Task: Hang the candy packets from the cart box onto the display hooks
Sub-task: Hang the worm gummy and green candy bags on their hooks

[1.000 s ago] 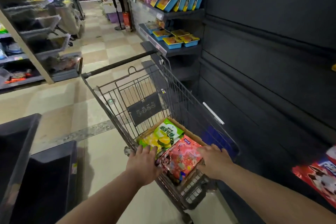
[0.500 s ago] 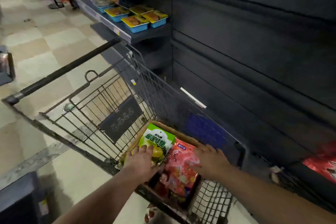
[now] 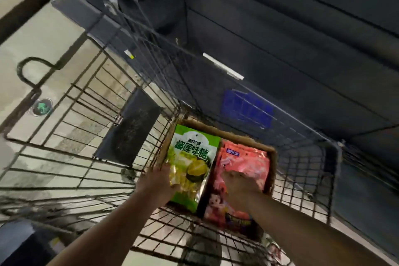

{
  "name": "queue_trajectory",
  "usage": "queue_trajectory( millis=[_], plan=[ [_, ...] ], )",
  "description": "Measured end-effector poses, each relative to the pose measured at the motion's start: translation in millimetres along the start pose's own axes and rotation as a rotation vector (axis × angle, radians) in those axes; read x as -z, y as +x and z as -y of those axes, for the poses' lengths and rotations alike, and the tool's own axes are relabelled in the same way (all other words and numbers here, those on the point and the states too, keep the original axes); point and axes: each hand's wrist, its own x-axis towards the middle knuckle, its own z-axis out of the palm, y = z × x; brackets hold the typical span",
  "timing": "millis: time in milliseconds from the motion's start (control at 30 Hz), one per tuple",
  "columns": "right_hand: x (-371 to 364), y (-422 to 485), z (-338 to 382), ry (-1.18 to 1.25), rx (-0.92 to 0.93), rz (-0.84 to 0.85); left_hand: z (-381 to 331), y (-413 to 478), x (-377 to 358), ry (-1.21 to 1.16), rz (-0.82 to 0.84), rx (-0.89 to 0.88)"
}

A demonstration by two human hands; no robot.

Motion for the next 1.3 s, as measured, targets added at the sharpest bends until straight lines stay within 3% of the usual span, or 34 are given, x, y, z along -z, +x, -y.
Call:
queue_trajectory(
  millis=[167,533,733,900,1133,1300],
  plan=[
    [-15,33,16,0.274,-0.037,0.027,11,35,-15,-0.156,0.042,-0.013],
    [-50,107,45,1.253,-0.352,-0.025,37,83,-40,-0.265,0.099,0.015],
    [-61,115,50,1.361,-0.356,-0.084,34,92,-46,-0.288,0.130,0.012],
    [-57,84,14,1.384,-0.351,-0.198,22,97,-48,-0.227,0.153,-0.024],
    [-75,45,-66,1.248,-0.618,-0.459,4,113,-57,-0.215,0.169,0.029],
    [-87,45,-80,1.173,-0.672,-0.470,-1,131,-67,-0.407,0.185,0.144]
  ],
)
